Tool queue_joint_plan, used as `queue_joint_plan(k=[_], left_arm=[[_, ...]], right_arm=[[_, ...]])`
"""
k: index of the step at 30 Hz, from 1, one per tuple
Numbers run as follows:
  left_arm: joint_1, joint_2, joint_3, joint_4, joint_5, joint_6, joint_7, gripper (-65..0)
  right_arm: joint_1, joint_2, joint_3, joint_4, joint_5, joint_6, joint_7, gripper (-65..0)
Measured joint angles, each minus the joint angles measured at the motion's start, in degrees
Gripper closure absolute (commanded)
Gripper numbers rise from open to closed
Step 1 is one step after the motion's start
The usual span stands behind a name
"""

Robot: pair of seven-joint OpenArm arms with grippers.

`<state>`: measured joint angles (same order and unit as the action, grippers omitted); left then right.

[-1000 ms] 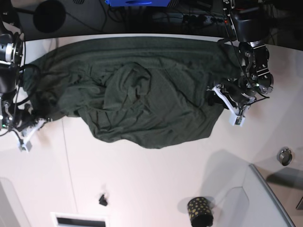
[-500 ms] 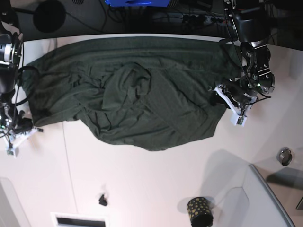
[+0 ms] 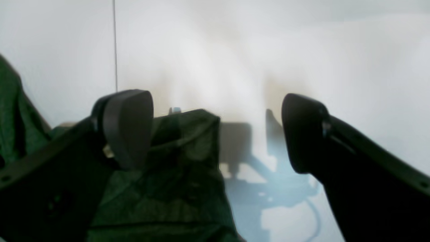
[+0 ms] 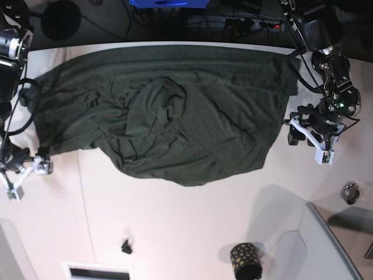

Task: Layout the t-shirt on the table in an organized manner, then fold the t-shirt properly
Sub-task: 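Hold the shirt side edges with both grippers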

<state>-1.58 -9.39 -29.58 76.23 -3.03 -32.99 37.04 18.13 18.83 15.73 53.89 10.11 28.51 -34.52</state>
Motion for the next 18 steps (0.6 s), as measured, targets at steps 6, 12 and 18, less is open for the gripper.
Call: queue_joint_plan(k=[6,12,18], left_arm=[[0.7,3.1,9.6,-0.2,-0.4,-1.4,0.0,-32.7],[1.3,2.5,12.3,0.0,0.0,-0.3,0.0,-32.7],[1.3,3.1,13.7,-1.3,-0.2,-0.9,-0.3,-32.7]], right_arm=[[0.1,-0.2,-4.4,-6.2,0.0,0.0,0.1,-38.6],[1.6,-0.2,-5.9,-10.6,0.2,-0.1,4.2,-41.7],[1.6,0.0,-5.9,-14.1,0.3,-2.5,6.6,-40.7]])
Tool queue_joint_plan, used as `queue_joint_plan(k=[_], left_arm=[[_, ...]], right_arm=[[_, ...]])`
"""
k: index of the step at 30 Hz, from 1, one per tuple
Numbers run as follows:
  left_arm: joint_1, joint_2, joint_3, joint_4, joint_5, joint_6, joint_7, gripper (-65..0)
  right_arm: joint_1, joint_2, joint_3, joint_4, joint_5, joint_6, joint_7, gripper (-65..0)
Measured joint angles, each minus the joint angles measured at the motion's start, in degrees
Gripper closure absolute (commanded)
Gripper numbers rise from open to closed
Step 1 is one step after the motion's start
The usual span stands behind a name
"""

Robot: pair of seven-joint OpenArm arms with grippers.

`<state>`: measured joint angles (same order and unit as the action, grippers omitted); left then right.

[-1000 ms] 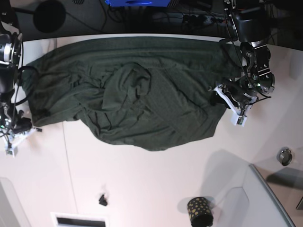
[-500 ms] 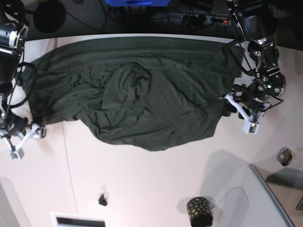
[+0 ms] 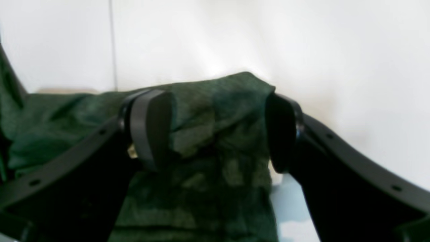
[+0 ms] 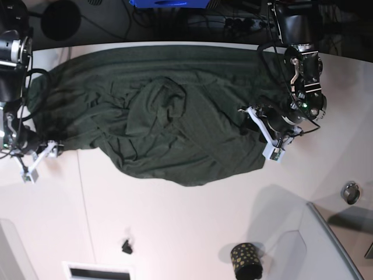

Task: Layout the t-shirt on the table in an organized manner, then fold the t-shirt properly
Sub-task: 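Hold the shirt side edges with both grippers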

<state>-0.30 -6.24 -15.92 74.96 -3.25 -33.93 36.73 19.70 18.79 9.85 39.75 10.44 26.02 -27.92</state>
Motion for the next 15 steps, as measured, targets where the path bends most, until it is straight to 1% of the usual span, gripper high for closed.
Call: queue_joint_plan(k=[1,3,5,8,9,11,12,13,14,15], left_arm=[[-0.1,-0.2,0.0,-0.9,0.1,0.1,0.0,-32.7],[-0.2,-0.7,-0.2,-2.9,0.2,0.5,0.1,-32.7],[-0.2,-0.8,-0.7,-4.2,0.4,0.5,0.1,-32.7],[0.1,-0.7,-0.6,-4.5,0.3,0.5,0.0,-32.7],[0.1,-0.8,-0.6,-4.5,0.2,0.5,-0.1,-32.7],[0.1,-0.8,-0.7,-4.5,0.3,0.5,-0.1,-32.7],[0.1,-0.8,-0.7,-4.5,0.2,0.5,-0.1,-32.7],[0.1,-1.1,-0.6,-4.6,0.2,0.5,-0.1,-32.7],[0.1,-1.6,-0.6,-4.7,0.2,0.3,-0.1,-32.7],[0.1,-1.9,-0.6,-4.7,0.2,0.1,-0.1,-32.7]], right_arm=[[0.1,0.0,0.0,0.0,0.0,-0.5,-0.2,-39.0],[0.3,0.0,0.0,0.0,-0.2,-0.9,-0.1,-32.9],[0.8,0.0,-0.1,-0.5,-0.1,-0.9,-0.1,-26.3],[3.7,0.5,-0.1,-5.8,0.1,-0.9,0.3,-14.9],[4.8,0.9,-0.1,-7.9,-0.1,-0.7,1.1,-11.0],[6.1,1.3,-0.1,-11.2,-0.1,-1.1,4.6,-2.3],[6.4,1.4,-0.1,-12.7,0.0,-1.1,6.1,0.0],[6.9,1.7,-0.1,-14.3,0.5,-1.1,7.7,0.0],[7.4,2.1,-0.1,-15.5,1.1,-1.8,7.8,-0.6],[7.9,2.2,-0.1,-16.3,1.1,-3.6,8.0,-0.6]])
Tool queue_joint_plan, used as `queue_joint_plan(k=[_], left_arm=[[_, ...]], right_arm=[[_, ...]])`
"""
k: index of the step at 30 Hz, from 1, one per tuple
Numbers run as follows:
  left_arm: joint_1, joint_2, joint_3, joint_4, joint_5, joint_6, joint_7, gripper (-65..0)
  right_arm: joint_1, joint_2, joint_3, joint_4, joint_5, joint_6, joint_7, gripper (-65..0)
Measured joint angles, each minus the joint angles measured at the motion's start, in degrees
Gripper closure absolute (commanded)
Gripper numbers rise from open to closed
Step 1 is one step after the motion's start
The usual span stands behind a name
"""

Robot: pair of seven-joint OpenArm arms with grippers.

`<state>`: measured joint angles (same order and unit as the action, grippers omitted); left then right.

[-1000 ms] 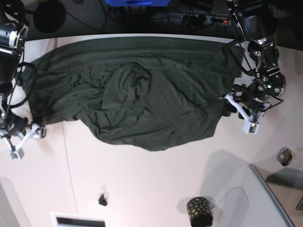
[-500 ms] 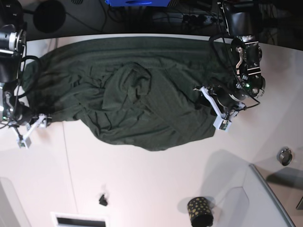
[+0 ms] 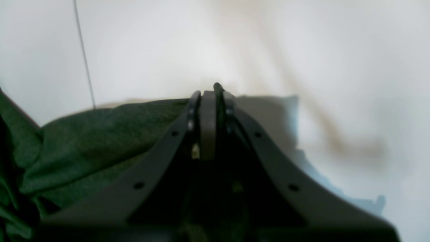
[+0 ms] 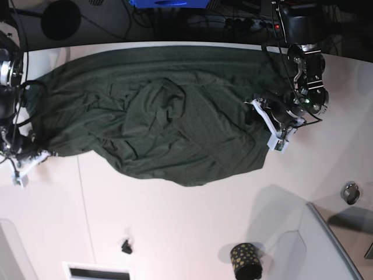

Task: Layout the t-shirt on the table in an organized manner, then fold the t-shirt properly
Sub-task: 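Hold the shirt side edges with both grippers, then release the left gripper and move it inward onto the shirt body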

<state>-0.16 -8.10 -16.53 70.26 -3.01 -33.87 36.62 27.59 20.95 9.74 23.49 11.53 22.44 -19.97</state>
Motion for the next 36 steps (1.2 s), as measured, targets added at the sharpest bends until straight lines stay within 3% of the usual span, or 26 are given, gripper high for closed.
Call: queue_joint_plan(k=[2,5,14,17,23,24,26,30,32,34,36], left_arm=[[0.0,-0.3,-0.2,0.0,0.0,0.5,0.0,-32.7],[-0.2,-0.2,-0.1,0.0,0.0,0.5,0.0,-32.7],[-0.5,0.0,-0.2,0.0,0.0,0.5,0.0,-32.7],[-0.5,0.1,-0.7,0.5,-0.1,0.5,0.0,-32.7],[-0.3,1.7,-3.9,6.4,-0.4,0.5,0.2,-32.7],[0.0,1.9,-4.1,7.5,-0.4,0.5,0.2,-32.7],[0.7,2.0,-3.7,8.7,-0.4,0.5,0.2,-32.7],[1.2,4.6,-4.3,9.3,0.0,0.5,0.5,-32.7],[-0.3,5.0,-4.2,9.0,-0.1,0.4,-0.7,-32.7],[-3.9,4.7,-4.1,6.2,-0.5,0.0,-2.6,-33.7],[-8.3,4.3,-4.6,1.0,-0.5,0.6,-0.3,-34.2]], right_arm=[[0.1,0.0,0.0,-0.2,-1.3,-2.5,2.0,-0.6],[-0.4,0.2,0.3,-0.3,-1.0,-2.5,4.2,-0.6],[0.3,-0.3,0.4,-0.4,-0.9,-11.1,4.0,-1.2],[0.3,-0.4,1.1,-0.2,-0.9,-11.5,3.9,-2.7],[-5.6,-3.6,14.6,19.6,-0.8,-11.0,1.9,-23.9],[-7.6,-3.8,14.8,24.7,-1.3,-10.0,-0.1,-26.6],[-12.0,-4.5,13.9,35.9,-1.3,-3.7,-5.5,-29.1],[-17.3,-10.7,9.1,50.6,-0.9,8.5,-12.2,-29.3],[-18.7,-13.2,8.2,53.6,0.0,8.7,-12.7,-29.3],[-19.6,-12.5,8.4,53.8,-0.8,8.0,-13.3,-29.3],[-20.2,-11.2,9.3,52.5,-1.6,7.1,-13.9,-29.3]])
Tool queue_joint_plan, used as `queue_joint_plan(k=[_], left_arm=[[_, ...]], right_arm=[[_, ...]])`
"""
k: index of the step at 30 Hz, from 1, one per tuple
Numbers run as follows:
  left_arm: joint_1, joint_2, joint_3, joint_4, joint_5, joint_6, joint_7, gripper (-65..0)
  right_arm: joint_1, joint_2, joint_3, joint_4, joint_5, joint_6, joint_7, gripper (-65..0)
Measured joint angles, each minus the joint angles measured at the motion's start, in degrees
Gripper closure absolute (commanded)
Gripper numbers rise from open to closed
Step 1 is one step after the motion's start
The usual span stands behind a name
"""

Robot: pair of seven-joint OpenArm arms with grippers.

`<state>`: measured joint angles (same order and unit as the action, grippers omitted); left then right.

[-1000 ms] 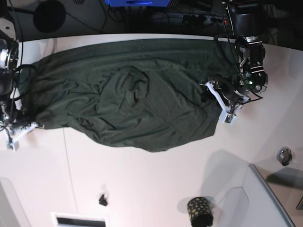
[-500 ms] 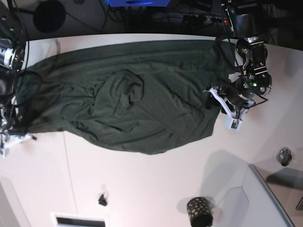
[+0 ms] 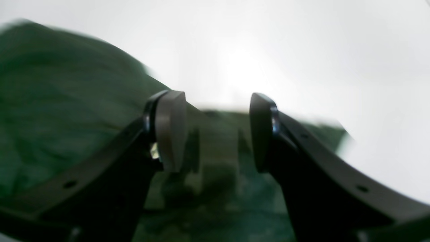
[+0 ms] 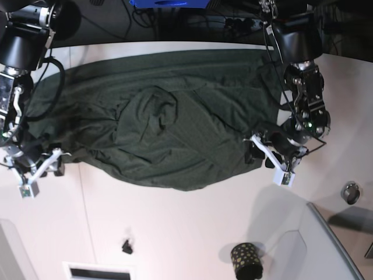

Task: Layout the t-shirt on the table in an organized manner, then fold the t-shirt properly
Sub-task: 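Release the left gripper and move it inward onto the shirt body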

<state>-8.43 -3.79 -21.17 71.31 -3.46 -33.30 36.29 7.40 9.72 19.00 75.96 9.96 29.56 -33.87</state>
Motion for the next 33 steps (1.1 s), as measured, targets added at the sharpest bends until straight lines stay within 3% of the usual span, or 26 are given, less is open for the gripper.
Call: queue_joint_plan(k=[2,4,7,11,16,21,23,26,29,33], left_arm=[[-3.5,0.7,-3.7,-3.9,-0.2,-0.1,3.5,-39.8],[-5.6,0.8,-8.2,-7.6,-4.1,-0.1,3.8,-50.2],[-7.7,-1.4,-10.8,-13.7,-6.6,0.3,3.8,-57.9],[-11.1,-3.3,-10.6,-22.9,-7.4,0.3,-0.5,-57.9],[-13.0,-2.8,-10.2,-31.4,-8.9,-0.2,-6.4,-57.9],[-14.2,-3.4,-4.4,-36.3,-9.3,-0.6,-12.5,-57.1],[-14.0,-3.0,-4.8,-37.2,-10.3,-1.1,-13.5,-48.9],[-12.3,-2.9,-4.9,-35.9,-9.8,-1.0,-13.1,-22.2],[-10.0,-2.9,-4.4,-32.7,-8.6,-0.9,-11.6,-0.3],[-8.9,-2.6,-4.2,-29.6,-8.1,0.0,-10.7,0.0]], right_arm=[[-0.3,0.3,0.4,-1.3,-0.6,0.0,-0.1,-29.3],[-0.6,-0.4,0.2,-1.6,0.1,0.6,0.0,-29.3],[-1.5,-0.1,-0.1,-1.7,0.5,1.0,0.8,-29.3],[-2.4,1.9,0.4,-1.9,0.1,0.2,0.7,-29.3],[-3.0,1.0,0.0,-1.9,0.2,1.1,0.6,-29.3],[-2.9,1.5,0.1,-1.9,0.3,0.9,0.7,-29.3],[-3.0,1.5,0.1,-1.9,0.3,0.9,0.6,-29.3],[-3.0,1.5,0.1,-1.9,0.2,0.9,0.6,-29.3],[-3.0,1.5,0.1,-1.9,0.3,0.9,0.6,-29.3],[-3.0,1.3,-0.3,-1.9,0.3,0.9,0.7,-29.3]])
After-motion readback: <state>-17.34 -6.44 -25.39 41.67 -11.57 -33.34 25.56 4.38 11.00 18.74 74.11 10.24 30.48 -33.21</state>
